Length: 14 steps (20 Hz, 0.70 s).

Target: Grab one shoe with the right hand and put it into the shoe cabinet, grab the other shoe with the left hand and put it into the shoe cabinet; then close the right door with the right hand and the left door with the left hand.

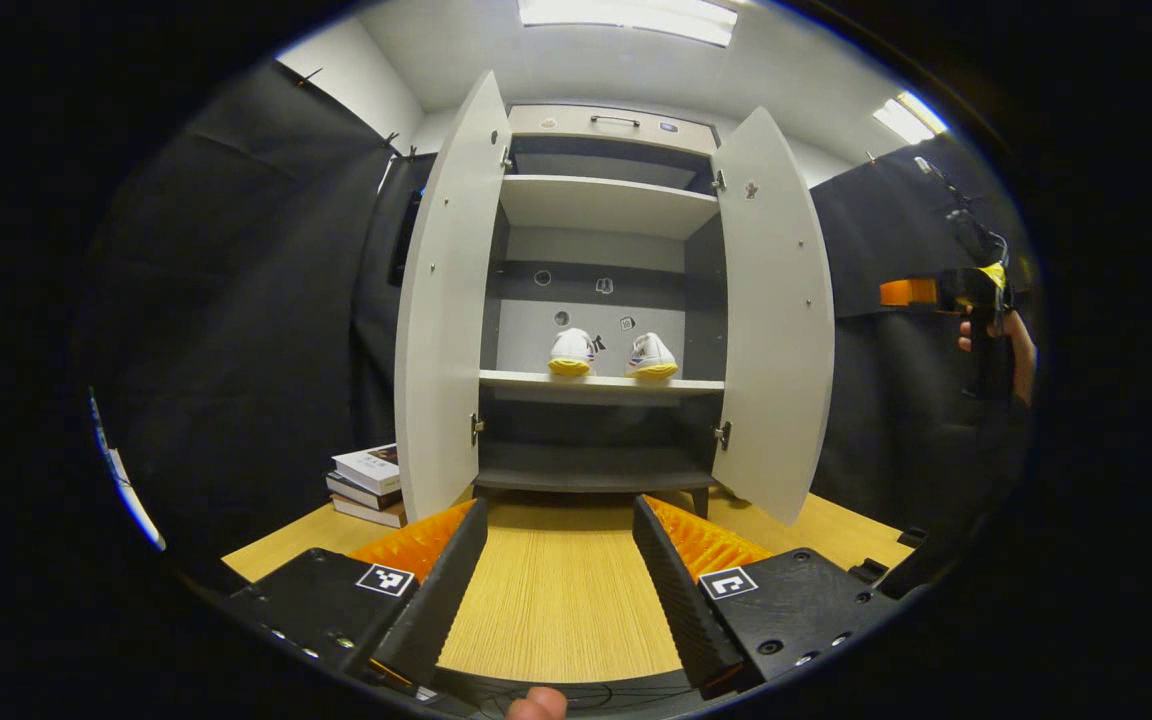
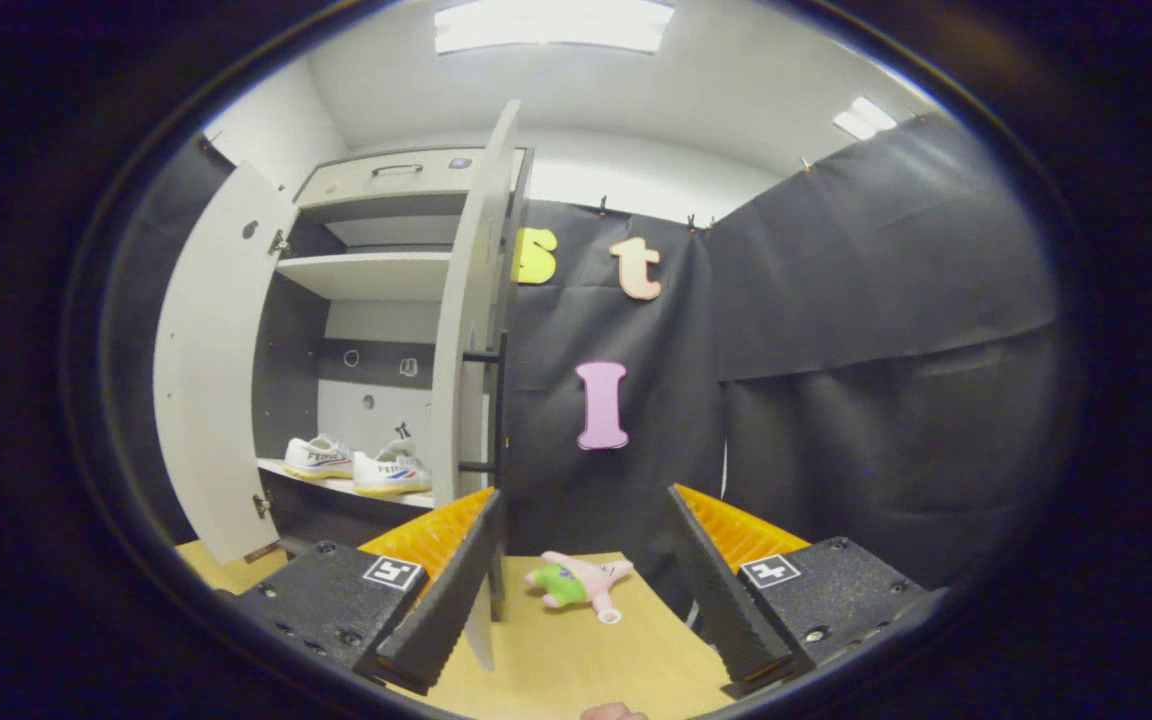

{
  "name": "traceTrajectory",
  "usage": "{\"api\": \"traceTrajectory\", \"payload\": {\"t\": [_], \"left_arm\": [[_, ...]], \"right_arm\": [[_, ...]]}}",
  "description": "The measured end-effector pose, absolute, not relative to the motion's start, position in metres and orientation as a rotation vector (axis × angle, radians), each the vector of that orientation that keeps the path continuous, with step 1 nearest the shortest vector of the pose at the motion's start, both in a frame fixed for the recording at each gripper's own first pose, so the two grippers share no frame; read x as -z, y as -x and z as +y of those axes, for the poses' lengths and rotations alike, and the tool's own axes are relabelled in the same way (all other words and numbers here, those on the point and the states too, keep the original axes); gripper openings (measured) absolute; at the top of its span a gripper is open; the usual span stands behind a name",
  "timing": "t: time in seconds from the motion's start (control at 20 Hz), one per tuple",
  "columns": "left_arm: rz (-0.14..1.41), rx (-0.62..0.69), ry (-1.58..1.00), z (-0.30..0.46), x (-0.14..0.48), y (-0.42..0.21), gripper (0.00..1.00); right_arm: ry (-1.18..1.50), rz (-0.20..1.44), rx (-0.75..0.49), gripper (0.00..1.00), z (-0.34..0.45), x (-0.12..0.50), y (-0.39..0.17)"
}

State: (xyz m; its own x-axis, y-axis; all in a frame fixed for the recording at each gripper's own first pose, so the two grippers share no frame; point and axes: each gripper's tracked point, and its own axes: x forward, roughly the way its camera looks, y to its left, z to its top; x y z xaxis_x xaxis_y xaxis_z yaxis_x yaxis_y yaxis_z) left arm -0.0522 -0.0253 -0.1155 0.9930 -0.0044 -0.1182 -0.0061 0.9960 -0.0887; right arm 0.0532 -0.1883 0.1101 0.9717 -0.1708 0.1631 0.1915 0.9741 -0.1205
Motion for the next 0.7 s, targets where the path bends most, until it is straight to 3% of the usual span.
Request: {"api": "traceTrajectory", "payload": {"t": [0.3, 0.7], "left_arm": [[0.153, -0.056, 0.088, -0.01, 0.124, 0.054, 0.88], [0.22, -0.086, 0.085, -0.002, 0.144, 0.051, 0.88]], "right_arm": [[0.086, -0.138, 0.196, 1.0, -0.201, -0.148, -0.131], [0.074, -0.123, 0.194, 0.98, -0.205, -0.157, -0.161]]}}
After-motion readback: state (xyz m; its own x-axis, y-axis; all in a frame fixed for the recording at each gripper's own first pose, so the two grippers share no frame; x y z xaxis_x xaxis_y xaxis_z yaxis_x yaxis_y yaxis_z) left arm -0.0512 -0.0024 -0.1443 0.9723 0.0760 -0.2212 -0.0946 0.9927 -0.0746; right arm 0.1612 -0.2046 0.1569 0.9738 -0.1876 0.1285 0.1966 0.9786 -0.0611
